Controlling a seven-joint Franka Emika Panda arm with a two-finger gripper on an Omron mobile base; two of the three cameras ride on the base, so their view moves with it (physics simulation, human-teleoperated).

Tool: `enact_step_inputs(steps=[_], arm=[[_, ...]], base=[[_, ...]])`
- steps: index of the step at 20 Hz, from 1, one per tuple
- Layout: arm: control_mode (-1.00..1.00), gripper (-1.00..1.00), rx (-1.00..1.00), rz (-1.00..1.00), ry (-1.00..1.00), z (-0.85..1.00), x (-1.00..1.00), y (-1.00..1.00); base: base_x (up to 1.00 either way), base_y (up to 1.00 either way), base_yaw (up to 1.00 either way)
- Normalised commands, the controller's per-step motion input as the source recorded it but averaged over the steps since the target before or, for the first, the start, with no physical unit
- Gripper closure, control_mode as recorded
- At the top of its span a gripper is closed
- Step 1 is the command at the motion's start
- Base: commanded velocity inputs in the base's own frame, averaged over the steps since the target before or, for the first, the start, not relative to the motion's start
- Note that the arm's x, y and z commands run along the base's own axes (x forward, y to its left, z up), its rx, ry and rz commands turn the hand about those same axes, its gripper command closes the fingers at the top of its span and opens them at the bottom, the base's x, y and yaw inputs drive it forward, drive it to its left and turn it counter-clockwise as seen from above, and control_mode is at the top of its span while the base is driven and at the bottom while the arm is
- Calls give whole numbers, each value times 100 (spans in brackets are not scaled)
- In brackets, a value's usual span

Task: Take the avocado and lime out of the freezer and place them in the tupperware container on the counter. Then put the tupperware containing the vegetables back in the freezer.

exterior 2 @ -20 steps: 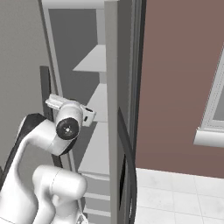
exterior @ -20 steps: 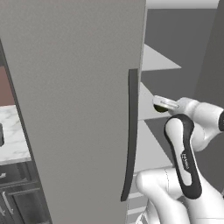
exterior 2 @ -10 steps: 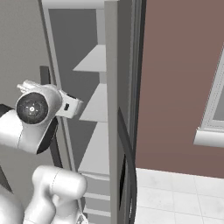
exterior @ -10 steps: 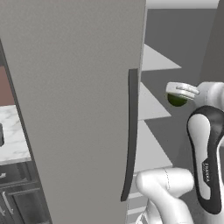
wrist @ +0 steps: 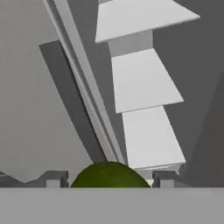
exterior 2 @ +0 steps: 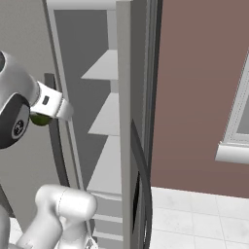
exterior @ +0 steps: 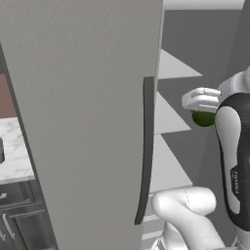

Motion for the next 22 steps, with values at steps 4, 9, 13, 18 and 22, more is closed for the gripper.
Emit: enact_step_inputs(steps=[4,9,13,18,22], arm=[[-100,100,-21,0,31,-18,-25,43],[-100,100,-10,0,18,-19,-25,18],[-100,100,-5,0,7,-16,-28,6],[100,100,-4,0,1,-8,-40,16],[100,100,0,0,0,0,0,0]], base=[[0,0,0],[0,0,0],[0,0,0],[-16,7,0],[-94,76,0]])
